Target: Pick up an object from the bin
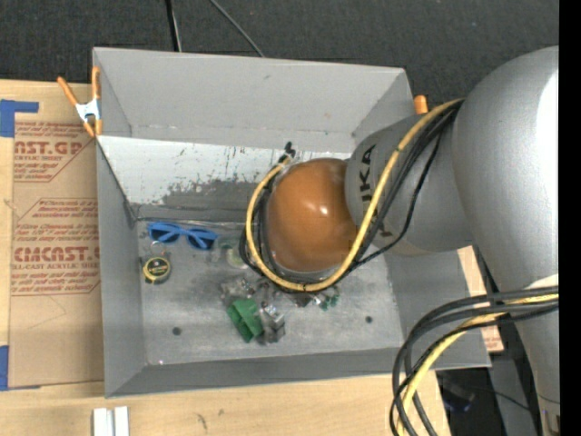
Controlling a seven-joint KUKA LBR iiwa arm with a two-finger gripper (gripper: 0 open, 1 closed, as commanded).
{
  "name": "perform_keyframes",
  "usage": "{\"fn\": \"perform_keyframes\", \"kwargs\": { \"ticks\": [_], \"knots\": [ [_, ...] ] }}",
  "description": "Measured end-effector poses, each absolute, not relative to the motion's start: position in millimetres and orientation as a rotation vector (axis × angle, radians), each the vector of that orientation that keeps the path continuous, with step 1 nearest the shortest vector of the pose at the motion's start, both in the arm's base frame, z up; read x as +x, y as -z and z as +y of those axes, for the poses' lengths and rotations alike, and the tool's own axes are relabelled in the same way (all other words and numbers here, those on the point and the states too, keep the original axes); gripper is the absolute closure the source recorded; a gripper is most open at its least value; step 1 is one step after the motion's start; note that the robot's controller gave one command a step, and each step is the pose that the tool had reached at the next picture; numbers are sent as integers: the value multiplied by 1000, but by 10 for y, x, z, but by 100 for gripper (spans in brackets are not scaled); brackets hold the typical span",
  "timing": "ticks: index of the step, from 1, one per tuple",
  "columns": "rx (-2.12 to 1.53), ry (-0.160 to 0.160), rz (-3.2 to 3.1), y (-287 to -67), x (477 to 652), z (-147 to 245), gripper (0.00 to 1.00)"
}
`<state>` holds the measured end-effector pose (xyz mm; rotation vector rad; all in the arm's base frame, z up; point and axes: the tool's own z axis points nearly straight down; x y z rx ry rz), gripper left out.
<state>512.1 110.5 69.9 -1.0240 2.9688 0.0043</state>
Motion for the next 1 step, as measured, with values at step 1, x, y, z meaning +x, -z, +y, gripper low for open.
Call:
{"fn": "perform_keyframes", "kwargs": {
  "ticks": [1],
  "knots": [
    [-971, 2, 2976, -2482, 5345, 917, 100]
  ]
}}
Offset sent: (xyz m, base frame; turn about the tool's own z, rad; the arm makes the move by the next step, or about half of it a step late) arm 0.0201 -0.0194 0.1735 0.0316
